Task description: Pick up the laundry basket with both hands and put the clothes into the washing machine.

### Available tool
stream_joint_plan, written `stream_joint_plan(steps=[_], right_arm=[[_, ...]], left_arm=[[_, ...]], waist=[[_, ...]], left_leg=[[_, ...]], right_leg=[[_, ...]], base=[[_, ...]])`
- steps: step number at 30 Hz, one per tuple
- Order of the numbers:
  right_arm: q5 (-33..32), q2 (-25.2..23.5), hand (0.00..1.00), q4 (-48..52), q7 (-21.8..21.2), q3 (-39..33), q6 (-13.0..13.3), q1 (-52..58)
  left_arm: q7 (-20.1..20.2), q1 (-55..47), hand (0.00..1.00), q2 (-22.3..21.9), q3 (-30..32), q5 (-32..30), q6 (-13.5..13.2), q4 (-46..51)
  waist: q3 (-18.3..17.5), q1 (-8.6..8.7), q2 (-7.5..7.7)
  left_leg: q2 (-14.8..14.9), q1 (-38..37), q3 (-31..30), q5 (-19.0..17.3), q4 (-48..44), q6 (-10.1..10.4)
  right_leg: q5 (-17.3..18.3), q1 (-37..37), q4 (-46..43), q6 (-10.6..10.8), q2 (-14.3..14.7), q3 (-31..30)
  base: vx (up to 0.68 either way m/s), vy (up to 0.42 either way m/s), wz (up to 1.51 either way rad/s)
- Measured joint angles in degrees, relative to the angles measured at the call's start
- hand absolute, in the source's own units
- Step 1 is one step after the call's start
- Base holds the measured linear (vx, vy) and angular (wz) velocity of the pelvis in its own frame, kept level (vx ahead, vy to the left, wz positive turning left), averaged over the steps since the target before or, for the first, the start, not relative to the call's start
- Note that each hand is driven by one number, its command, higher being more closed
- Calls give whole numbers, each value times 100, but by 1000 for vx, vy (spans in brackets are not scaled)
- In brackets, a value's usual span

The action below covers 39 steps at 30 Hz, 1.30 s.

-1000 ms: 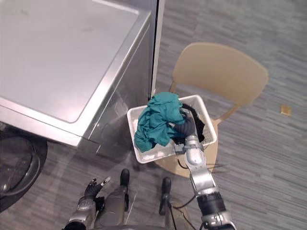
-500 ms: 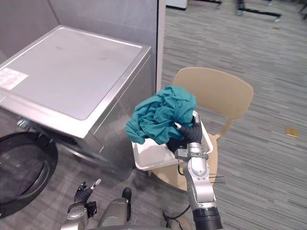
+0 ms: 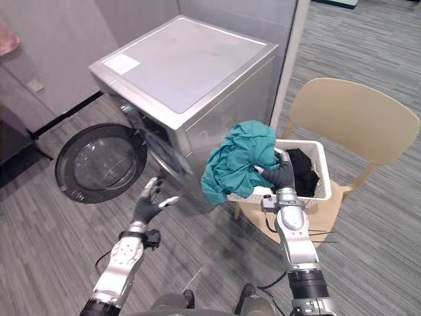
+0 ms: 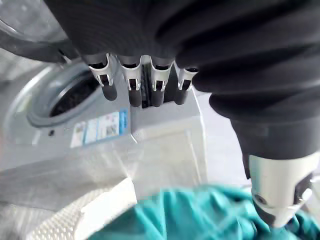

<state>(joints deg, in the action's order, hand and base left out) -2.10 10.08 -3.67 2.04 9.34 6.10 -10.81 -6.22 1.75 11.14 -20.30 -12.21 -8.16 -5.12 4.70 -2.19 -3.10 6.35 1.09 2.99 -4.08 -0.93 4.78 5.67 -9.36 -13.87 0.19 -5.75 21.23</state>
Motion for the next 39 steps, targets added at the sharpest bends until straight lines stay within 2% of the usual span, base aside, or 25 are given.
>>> stream_joint_plan(steps=[2,3,7,8,12,17,21,25,26,28,32,34,36,39], right_arm=[[-2,-34,100,0,-106,403,0,-33],[-6,-90,100,0,-130,593,-2,-89],[-87,-308,100,0,-215,1176,-13,-248],[-166,-305,0,-1,-227,1358,-18,-260],[-464,-300,0,-2,-355,1603,-26,-259],[-571,-290,0,-7,-376,1814,-24,-209],[-446,-306,0,-4,-486,1706,23,130],[237,-366,0,-3,-364,843,19,833],[341,-364,0,-3,-310,670,19,915],[616,-341,0,-3,-93,-111,17,1244],[753,-294,0,-89,145,-1066,0,1666],[747,-290,0,-513,172,-1403,-8,1714],[719,-275,0,-1356,181,-1768,-58,1744],[722,-243,0,-2348,208,-1988,-254,1753]], left_arm=[[-22,94,0,39,-53,-205,0,-40],[-47,217,100,37,-54,-273,2,-143],[-278,380,100,52,-50,-461,48,-357],[-300,428,100,37,-48,-498,77,-414],[-623,428,100,69,-6,-575,169,-475],[-775,395,100,88,202,-507,181,-603],[-785,153,100,-41,517,-359,203,-602],[-854,-199,100,-448,1086,-184,204,-601],[-896,-235,100,-481,1188,-183,204,-601],[-994,-421,100,-541,1598,-142,205,-600],[-1043,-736,100,-535,2167,16,212,-600],[-1041,-898,100,-533,2459,152,232,-618],[-1028,-983,100,-530,2761,385,256,-884],[-997,-995,100,-539,3111,773,363,-1411]], waist=[[-55,-16,35],[-58,-27,38],[-62,-26,45],[-63,-22,46],[-74,-13,65],[-99,-15,107],[-195,-16,241],[-219,-20,275],[-219,-18,275],[-219,-13,275],[-219,-1,274],[-219,21,272],[-215,-1,258],[-178,5,200]], left_leg=[[-123,-43,22,42,1,-56],[-177,-56,18,71,1,-92],[-226,-32,18,146,0,-88],[-216,-28,9,168,1,-105],[-149,-20,1,251,39,-81],[-72,-84,-31,301,95,-45],[33,-97,-67,297,106,-40],[72,-150,-74,305,126,-23],[76,-155,-69,308,135,-19],[93,-197,-49,320,193,0],[110,-213,-35,333,216,25],[120,-247,-32,348,281,45],[132,-251,-48,350,320,50],[132,-83,-172,384,387,87]], right_leg=[[-42,2,2,67,-97,-116],[-77,5,16,113,-145,-141],[-256,62,250,113,-128,-253],[-333,124,370,97,-96,-241],[-586,271,758,38,38,-233],[-796,499,1158,-36,189,-229],[-897,665,1435,-62,326,-225],[-912,732,1488,-78,395,-238],[-912,732,1487,-78,401,-242],[-911,736,1484,-79,420,-259],[-910,741,1504,-80,464,-269],[-911,766,1552,-80,472,-263],[-915,805,1646,-84,498,-235],[-913,761,1733,-84,504,-47]], base=[[-29,138,3],[-13,120,6],[-41,59,0],[-42,5,-1],[-50,-13,-2],[-76,-31,-3],[-40,-51,0],[-4,-24,1],[4,-5,-5],[17,-5,-4],[27,-3,-1],[41,-4,1],[44,-3,5],[38,-1,26]])
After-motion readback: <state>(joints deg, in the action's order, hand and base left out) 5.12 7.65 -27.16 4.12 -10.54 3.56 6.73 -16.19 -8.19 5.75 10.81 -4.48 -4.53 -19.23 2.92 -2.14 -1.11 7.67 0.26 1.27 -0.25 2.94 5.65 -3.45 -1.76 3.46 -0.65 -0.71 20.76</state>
